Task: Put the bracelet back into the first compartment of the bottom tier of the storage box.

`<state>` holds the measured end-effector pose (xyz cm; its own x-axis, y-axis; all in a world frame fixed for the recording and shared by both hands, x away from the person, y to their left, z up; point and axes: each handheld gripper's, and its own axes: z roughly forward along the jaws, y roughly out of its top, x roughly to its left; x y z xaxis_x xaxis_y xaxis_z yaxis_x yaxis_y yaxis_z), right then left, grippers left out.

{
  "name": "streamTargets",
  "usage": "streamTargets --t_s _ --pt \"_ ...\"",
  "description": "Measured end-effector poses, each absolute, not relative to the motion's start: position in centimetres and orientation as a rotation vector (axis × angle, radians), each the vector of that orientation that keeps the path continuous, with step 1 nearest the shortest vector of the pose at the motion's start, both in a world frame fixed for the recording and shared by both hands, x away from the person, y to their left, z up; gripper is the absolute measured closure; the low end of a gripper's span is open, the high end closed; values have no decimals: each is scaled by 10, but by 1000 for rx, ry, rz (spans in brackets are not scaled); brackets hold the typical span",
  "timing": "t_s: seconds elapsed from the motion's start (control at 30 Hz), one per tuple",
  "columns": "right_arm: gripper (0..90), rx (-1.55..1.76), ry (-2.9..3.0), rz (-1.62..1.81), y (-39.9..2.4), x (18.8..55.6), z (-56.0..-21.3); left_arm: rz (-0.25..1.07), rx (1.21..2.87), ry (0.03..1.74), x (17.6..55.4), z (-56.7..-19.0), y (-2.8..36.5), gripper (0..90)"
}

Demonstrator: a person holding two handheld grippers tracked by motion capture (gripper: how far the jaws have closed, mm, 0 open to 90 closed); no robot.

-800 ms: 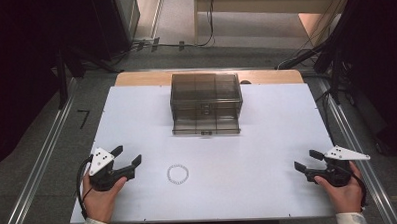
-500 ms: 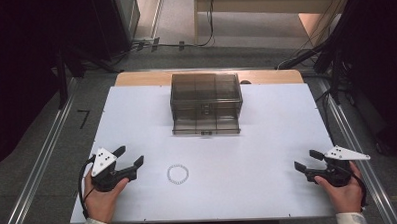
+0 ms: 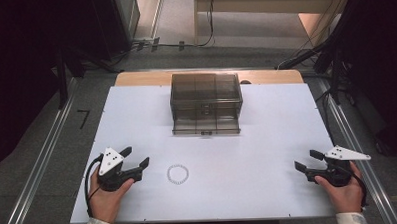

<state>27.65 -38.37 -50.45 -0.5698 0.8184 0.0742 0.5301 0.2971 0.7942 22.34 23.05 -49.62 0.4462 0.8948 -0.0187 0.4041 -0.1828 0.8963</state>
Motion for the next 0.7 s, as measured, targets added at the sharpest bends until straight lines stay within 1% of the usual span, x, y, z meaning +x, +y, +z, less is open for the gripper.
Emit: streamTargets --t_s 0.7 --pt "178 1213 2227 1152 -384 277 -505 639 1824 1090 230 -499 219 273"
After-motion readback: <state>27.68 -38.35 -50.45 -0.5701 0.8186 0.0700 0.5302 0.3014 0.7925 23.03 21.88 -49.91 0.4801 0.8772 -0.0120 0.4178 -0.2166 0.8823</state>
